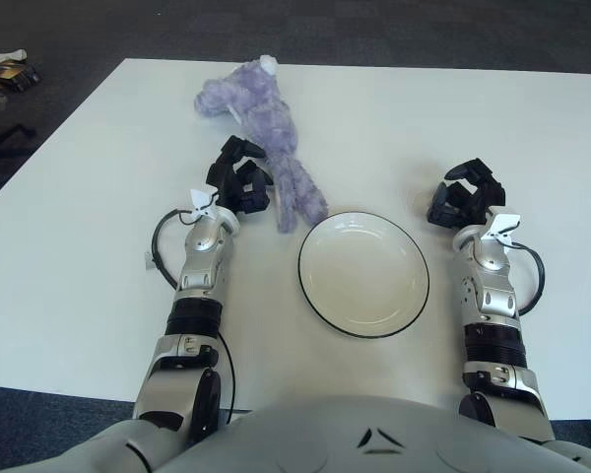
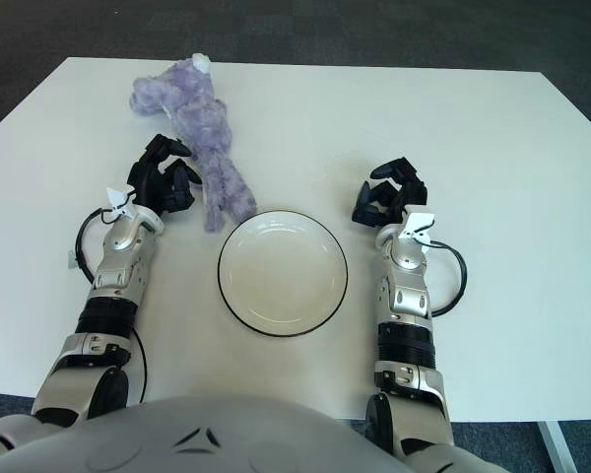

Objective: Put the doll into the plate.

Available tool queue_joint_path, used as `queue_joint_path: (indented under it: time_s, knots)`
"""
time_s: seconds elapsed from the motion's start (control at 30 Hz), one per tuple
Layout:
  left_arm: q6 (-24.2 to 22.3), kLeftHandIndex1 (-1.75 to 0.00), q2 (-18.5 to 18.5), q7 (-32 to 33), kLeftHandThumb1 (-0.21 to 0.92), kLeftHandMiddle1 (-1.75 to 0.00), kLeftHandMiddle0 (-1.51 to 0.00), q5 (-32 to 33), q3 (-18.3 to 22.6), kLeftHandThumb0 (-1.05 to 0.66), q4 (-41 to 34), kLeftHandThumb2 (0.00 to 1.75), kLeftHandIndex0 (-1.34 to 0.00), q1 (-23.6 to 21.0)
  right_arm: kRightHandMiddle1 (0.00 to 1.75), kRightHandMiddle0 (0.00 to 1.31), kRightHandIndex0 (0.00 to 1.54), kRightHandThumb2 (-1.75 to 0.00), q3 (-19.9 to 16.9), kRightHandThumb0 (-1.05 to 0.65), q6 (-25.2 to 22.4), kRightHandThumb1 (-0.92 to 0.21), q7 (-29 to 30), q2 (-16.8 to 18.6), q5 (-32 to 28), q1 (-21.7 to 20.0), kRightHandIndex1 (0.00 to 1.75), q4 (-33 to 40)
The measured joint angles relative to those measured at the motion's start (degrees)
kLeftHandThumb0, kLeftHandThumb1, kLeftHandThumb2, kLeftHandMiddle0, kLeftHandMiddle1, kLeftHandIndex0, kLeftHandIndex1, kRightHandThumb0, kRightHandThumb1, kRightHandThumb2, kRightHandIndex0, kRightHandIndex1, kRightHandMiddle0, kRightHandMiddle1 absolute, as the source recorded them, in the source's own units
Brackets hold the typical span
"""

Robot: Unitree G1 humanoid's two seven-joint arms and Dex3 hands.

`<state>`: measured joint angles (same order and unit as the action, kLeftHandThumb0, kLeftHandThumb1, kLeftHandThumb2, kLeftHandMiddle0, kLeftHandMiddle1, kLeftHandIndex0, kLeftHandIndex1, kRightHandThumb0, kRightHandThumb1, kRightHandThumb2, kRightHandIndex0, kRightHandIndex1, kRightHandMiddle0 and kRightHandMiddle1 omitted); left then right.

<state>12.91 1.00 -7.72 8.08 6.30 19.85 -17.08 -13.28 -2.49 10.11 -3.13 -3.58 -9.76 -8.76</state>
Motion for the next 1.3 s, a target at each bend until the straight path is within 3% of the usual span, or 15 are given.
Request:
queue_joint_path:
  time_s: [0.27, 0.37, 0.53, 1.07, 1.3]
  knots:
    - [0.4, -1.74, 0.03, 0.0, 0.3, -1.74, -0.52, 0.0, 0.02, -0.01, 0.35, 1.34, -0.5, -0.18, 1.72, 0.63, 0.82, -1.65, -0.01, -0.01, -0.04, -0.02, -0.02, -0.02, 0.0, 0.0, 1.75, 0.02]
    - [0.7, -1.72, 0.02, 0.02, 0.3, -1.74, -0.61, -0.02, 0.05, -0.01, 0.31, 1.34, -0.42, -0.18, 1.7, 0.63, 0.82, -1.65, 0.01, -0.01, -0.04, -0.02, -0.02, -0.03, 0.0, 0.01, 1.75, 0.02]
    - [0.72, -1.72, -0.07, 0.75, 0.3, -1.74, -0.65, -0.42, 0.07, -0.01, -0.28, 1.34, -0.38, -0.02, 1.73, 0.61, 0.81, -1.64, 0.09, -0.01, -0.04, -0.03, -0.02, -0.07, 0.0, 0.02, 1.75, 0.05]
    - [-1.81, -1.74, -0.46, 5.61, 0.32, -1.75, -0.64, -3.56, -0.36, -0.01, -5.18, 1.33, -0.35, 1.97, 1.65, 0.66, 0.83, -1.64, 0.25, -0.01, 0.0, -0.01, -0.24, -0.22, 0.01, -0.01, 1.75, 0.08]
    - [0.91, -1.75, -0.14, 7.16, 0.35, -1.73, -0.62, -6.97, -1.18, -0.01, -5.59, 1.3, -0.33, 2.19, 1.68, 0.64, 0.83, -1.64, 0.26, -0.01, 0.0, -0.02, -0.23, -0.27, 0.05, 0.01, 1.75, 0.07]
